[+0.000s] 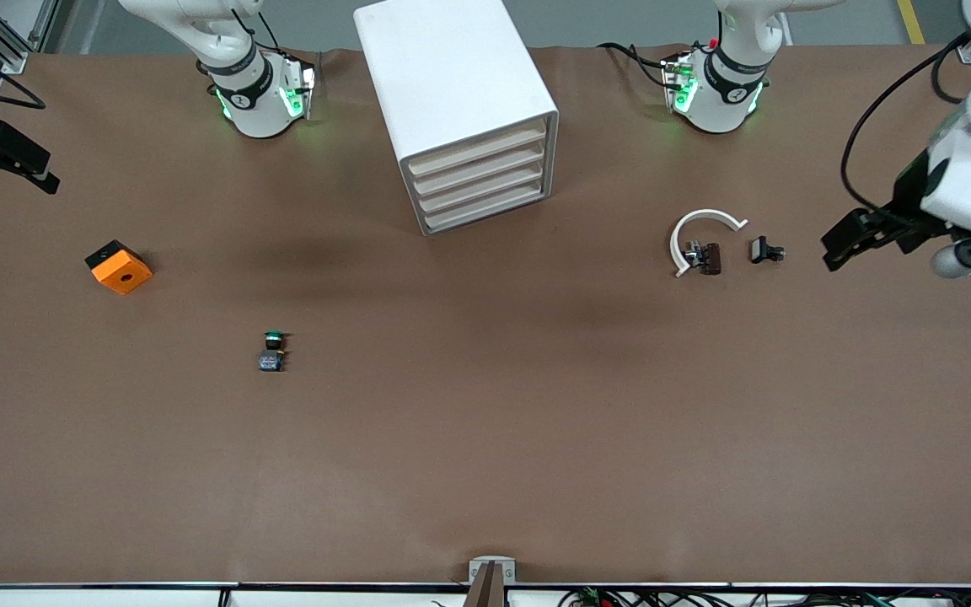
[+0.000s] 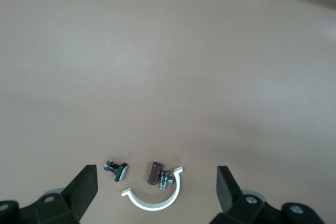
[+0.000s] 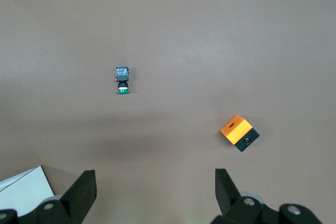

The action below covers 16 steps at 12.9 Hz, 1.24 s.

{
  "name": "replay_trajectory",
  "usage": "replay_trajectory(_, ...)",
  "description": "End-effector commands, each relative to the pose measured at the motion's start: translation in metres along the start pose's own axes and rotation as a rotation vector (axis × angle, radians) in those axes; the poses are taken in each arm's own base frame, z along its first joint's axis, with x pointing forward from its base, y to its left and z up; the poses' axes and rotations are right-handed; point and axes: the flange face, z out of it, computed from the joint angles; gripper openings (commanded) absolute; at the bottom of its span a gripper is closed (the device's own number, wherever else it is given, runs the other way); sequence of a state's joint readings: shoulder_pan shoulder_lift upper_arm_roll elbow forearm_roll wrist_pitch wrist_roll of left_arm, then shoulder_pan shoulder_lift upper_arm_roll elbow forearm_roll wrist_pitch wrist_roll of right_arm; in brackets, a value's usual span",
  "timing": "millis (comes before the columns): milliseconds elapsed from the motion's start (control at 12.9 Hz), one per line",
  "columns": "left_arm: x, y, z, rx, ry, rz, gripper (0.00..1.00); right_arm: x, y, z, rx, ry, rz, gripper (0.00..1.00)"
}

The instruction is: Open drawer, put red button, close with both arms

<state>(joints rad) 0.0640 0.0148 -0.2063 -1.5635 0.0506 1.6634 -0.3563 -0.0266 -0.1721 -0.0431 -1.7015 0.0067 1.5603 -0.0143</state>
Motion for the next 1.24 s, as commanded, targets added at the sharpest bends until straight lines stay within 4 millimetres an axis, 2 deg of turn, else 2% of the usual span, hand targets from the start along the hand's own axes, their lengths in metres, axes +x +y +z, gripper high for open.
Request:
replay_trajectory(0,-0.024,-0.008,-0.01,-0.003,0.006,0.02,1.0,-0.007,0.003,-0.001,-0.009,0.006,-0.005,1.0)
replay_trajectory(232,-0.024,-0.027,-0.017,-0.028,0.01,0.046,1.0,-0.007,0.004,-0.001,-0.009,0.006,-0.003,1.0)
replay_trajectory(464,-0.035,-0.024,-0.012,-0.044,-0.009,0.081,1.0,-0.007,0.002,-0.001,-0.007,0.006,-0.008,1.0)
replay_trajectory(696,-0.052,-0.032,-0.011,-0.033,-0.022,0.177,1.0,-0.007,-0.007,-0.003,-0.006,0.012,-0.025,1.0)
replay_trajectory(1160,-0.059,-0.039,-0.017,0.035,-0.089,0.179,1.0,-0.006,-0.011,-0.007,0.003,0.032,-0.029,1.0)
